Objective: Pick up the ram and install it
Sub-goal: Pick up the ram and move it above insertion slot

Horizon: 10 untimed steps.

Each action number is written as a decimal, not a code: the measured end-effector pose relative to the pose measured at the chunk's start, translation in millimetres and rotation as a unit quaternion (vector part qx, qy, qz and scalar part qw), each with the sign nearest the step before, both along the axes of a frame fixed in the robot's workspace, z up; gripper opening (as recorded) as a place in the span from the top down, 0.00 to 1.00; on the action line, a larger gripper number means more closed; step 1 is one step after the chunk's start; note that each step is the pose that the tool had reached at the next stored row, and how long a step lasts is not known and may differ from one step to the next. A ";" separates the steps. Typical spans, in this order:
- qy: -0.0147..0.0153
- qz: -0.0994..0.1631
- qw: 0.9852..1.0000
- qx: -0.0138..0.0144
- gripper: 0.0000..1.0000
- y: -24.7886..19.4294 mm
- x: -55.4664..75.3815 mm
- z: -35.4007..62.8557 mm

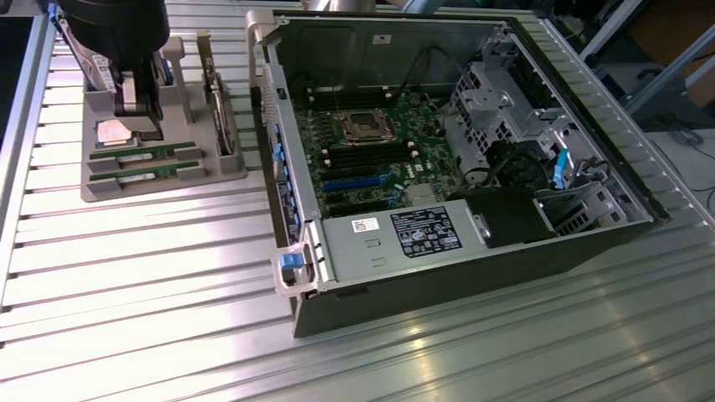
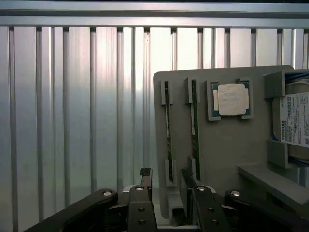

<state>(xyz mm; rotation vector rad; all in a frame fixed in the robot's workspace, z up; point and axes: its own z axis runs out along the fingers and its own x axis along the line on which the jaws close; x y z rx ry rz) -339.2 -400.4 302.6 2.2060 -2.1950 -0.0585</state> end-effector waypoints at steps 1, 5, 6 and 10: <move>0.000 0.000 1.000 0.000 0.64 0.0 0.2 -1.1; 0.000 0.000 1.000 0.000 0.64 0.0 2.1 -9.2; 0.000 0.000 1.000 0.000 0.64 0.0 2.3 -10.4; 0.000 0.000 1.000 0.000 0.64 0.0 4.1 -17.3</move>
